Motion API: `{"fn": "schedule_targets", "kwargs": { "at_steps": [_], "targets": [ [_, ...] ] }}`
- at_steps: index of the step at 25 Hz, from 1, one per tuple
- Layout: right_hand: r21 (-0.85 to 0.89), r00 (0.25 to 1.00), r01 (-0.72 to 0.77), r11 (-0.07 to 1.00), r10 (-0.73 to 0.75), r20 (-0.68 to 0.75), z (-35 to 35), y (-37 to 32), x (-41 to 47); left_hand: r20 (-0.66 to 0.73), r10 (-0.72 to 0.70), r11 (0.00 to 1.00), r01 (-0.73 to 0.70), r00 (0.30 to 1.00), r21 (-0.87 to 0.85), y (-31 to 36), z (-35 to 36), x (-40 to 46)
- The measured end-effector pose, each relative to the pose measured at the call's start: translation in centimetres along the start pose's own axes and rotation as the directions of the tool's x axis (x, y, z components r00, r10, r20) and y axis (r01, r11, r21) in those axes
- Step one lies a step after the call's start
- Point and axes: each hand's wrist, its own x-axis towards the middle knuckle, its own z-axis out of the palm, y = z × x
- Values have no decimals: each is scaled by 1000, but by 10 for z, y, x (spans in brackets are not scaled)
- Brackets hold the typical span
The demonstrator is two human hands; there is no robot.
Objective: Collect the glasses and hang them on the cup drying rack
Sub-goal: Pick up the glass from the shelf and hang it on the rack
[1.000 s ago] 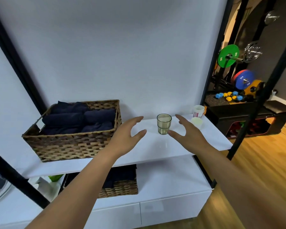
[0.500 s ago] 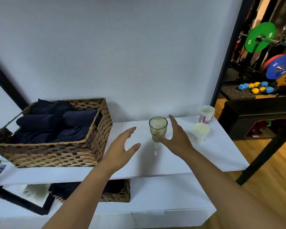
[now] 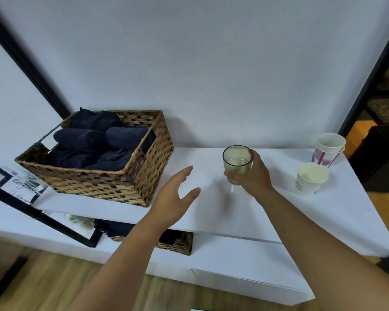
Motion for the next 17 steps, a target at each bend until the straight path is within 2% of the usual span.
{"fn": "schedule_targets", "kwargs": {
  "at_steps": [4,10,17],
  "targets": [
    [129,999,-20,991,15,35,7,3,4,7,-22,999,21,1000,41,4,-6,-4],
    [185,999,41,982,-43,8,7,0,-21,-16,-31,995,32,999,96,4,-28,-10],
    [179,973,193,965,-212,92,8,-82,-67,-57,47,991,-39,997,131,17,-86,-42]
  ]
}}
